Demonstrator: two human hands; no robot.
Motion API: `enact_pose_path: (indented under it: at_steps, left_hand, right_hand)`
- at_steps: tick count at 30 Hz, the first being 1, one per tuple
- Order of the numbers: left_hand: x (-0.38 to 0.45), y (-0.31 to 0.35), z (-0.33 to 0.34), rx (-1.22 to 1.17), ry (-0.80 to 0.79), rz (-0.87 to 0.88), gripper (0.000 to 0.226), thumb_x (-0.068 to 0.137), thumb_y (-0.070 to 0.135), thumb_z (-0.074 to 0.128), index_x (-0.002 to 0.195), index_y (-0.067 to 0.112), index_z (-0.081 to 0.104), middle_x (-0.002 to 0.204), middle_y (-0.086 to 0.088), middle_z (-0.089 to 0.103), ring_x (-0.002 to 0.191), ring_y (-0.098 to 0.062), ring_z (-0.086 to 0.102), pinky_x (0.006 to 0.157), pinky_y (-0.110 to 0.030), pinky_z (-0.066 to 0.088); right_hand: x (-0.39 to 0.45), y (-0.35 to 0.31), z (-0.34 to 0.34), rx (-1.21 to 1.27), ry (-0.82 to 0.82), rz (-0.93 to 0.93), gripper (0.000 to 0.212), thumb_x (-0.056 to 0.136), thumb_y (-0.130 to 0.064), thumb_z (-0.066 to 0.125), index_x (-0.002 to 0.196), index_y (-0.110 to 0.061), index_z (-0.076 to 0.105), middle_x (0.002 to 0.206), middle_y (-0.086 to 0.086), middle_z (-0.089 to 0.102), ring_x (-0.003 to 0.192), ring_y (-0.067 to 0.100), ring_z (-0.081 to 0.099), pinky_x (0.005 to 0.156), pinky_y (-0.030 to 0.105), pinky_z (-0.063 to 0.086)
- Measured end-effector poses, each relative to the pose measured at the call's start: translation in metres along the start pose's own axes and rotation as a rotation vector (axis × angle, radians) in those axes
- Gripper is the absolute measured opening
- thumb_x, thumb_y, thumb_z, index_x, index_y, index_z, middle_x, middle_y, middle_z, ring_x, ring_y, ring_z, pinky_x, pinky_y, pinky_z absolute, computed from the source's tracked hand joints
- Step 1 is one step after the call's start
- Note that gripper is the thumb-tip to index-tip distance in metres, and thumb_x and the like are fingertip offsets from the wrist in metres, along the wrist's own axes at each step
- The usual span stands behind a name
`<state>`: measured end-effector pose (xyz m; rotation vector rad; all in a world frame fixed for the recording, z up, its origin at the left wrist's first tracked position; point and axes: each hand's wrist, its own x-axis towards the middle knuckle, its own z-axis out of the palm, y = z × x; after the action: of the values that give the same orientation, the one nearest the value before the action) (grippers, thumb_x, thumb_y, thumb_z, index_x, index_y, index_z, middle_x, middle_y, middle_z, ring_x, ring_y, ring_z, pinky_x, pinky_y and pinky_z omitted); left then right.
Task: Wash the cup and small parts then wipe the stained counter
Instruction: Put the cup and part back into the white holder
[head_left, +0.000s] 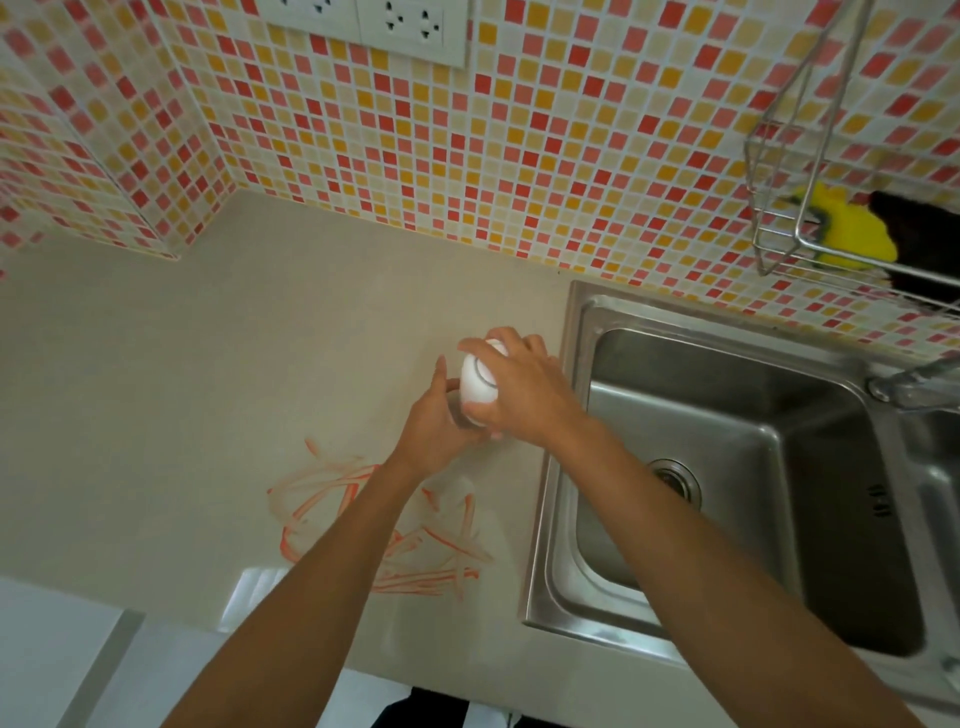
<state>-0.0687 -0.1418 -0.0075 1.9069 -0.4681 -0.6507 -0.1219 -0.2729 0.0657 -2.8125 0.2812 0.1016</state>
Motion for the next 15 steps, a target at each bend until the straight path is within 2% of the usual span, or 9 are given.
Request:
enact_pose_path:
  at_steps: [2, 5, 7, 10, 11, 15]
  left_hand:
    - [-0.002, 0.002, 0.0, 0.015, -0.037, 0.059, 0.111, 0.063, 0.021, 0.089, 0.15, 0.026, 0.019, 0.135, 0.006, 0.05, 0.118, -0.011, 0.052, 0.094, -0.026, 0.045]
    - [-0.001, 0.006, 0.002, 0.064, -0.05, 0.161, 0.097, 0.06, 0.034, 0.089, 0.142, 0.025, 0.038, 0.131, 0.007, 0.056, 0.117, -0.014, 0.056, 0.092, -0.029, 0.049]
    - [-0.002, 0.004, 0.002, 0.082, -0.028, 0.161, 0.096, 0.057, 0.047, 0.086, 0.139, 0.027, 0.041, 0.128, 0.008, 0.057, 0.114, -0.012, 0.057, 0.091, -0.03, 0.05]
    - [-0.009, -0.005, -0.001, 0.085, -0.027, 0.173, 0.092, 0.056, 0.048, 0.088, 0.135, 0.034, 0.043, 0.125, 0.014, 0.058, 0.113, -0.006, 0.056, 0.092, -0.033, 0.051]
    - [-0.01, -0.008, -0.002, 0.083, -0.025, 0.173, 0.089, 0.056, 0.045, 0.089, 0.133, 0.034, 0.045, 0.124, 0.015, 0.059, 0.112, -0.004, 0.057, 0.092, -0.034, 0.052]
    - [-0.008, -0.008, -0.006, 0.099, -0.04, 0.168, 0.086, 0.057, 0.041, 0.09, 0.131, 0.035, 0.046, 0.12, 0.018, 0.06, 0.108, 0.0, 0.057, 0.091, -0.031, 0.052]
  right_hand:
    - [-0.004, 0.005, 0.008, 0.224, -0.02, 0.087, 0.062, 0.085, -0.049, 0.06, 0.141, -0.041, 0.035, 0.145, -0.004, 0.031, 0.122, 0.029, 0.036, 0.093, 0.041, 0.042]
    - [-0.001, 0.01, 0.01, 0.442, -0.066, 0.173, 0.051, 0.096, -0.043, 0.047, 0.145, -0.043, 0.03, 0.148, -0.003, 0.029, 0.127, 0.029, 0.035, 0.075, 0.03, 0.049]
    - [-0.003, 0.013, 0.014, 0.524, -0.072, 0.186, 0.058, 0.093, -0.046, 0.052, 0.146, -0.041, 0.028, 0.145, 0.001, 0.037, 0.127, 0.028, 0.039, 0.07, 0.025, 0.049]
    - [-0.015, 0.012, 0.028, 0.607, -0.032, 0.218, 0.07, 0.077, -0.067, 0.058, 0.138, -0.043, 0.034, 0.131, -0.001, 0.052, 0.121, 0.023, 0.046, 0.093, 0.036, 0.046]
    - [-0.018, 0.011, 0.032, 0.651, -0.006, 0.225, 0.069, 0.074, -0.068, 0.06, 0.134, -0.041, 0.038, 0.125, -0.003, 0.056, 0.117, 0.022, 0.049, 0.094, 0.037, 0.046]
    - [-0.019, 0.011, 0.037, 0.793, 0.049, 0.208, 0.059, 0.078, -0.05, 0.072, 0.126, -0.028, 0.046, 0.115, -0.007, 0.059, 0.103, 0.013, 0.057, 0.08, 0.018, 0.045]
